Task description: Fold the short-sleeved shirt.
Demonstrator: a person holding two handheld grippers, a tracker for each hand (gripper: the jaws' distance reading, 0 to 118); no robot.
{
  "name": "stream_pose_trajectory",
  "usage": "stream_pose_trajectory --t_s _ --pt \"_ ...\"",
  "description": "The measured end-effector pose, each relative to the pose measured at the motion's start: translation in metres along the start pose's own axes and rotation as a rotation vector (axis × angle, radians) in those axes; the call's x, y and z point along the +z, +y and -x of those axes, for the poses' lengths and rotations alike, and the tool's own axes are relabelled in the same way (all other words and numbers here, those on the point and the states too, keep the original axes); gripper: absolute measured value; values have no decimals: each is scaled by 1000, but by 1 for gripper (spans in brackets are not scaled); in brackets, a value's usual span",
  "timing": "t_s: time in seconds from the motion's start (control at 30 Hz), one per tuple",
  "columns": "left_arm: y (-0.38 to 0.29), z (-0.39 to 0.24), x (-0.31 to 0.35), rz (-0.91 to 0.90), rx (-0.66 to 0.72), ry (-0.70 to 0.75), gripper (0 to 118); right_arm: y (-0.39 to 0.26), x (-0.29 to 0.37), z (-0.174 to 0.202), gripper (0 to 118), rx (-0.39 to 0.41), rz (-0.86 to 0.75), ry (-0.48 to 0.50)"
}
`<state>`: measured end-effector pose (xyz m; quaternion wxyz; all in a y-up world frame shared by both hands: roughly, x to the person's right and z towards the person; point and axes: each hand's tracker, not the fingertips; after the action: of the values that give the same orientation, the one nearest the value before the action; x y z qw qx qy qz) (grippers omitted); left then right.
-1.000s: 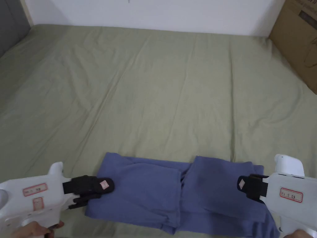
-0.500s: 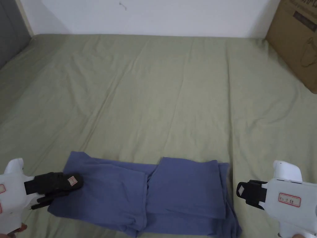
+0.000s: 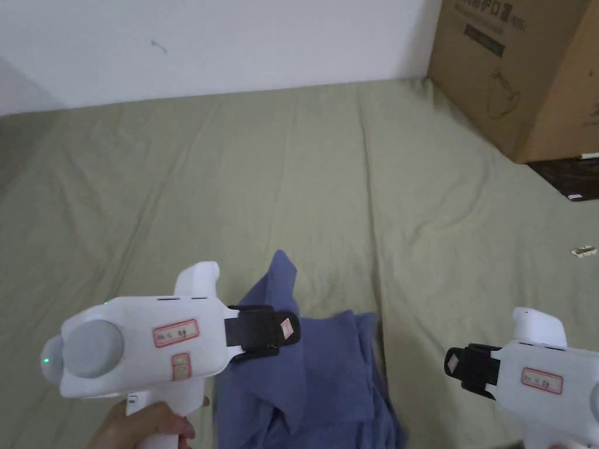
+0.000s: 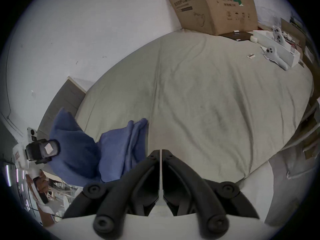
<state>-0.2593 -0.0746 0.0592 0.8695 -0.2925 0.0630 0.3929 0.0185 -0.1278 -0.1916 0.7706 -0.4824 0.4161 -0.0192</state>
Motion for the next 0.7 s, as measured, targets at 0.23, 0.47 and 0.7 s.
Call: stream_pose_trajectory --t_s 0.23,0.47,0.7 --pt "-14 -12 -52 114 44 -123 106 -4 14 -32 2 -63 -18 -35" --pt "-12 17 -16 32 86 -15 101 -4 11 -46 2 -106 -25 -39" --pt "-24 35 -51 111 106 74 6 -4 8 -33 2 -85 -13 -14"
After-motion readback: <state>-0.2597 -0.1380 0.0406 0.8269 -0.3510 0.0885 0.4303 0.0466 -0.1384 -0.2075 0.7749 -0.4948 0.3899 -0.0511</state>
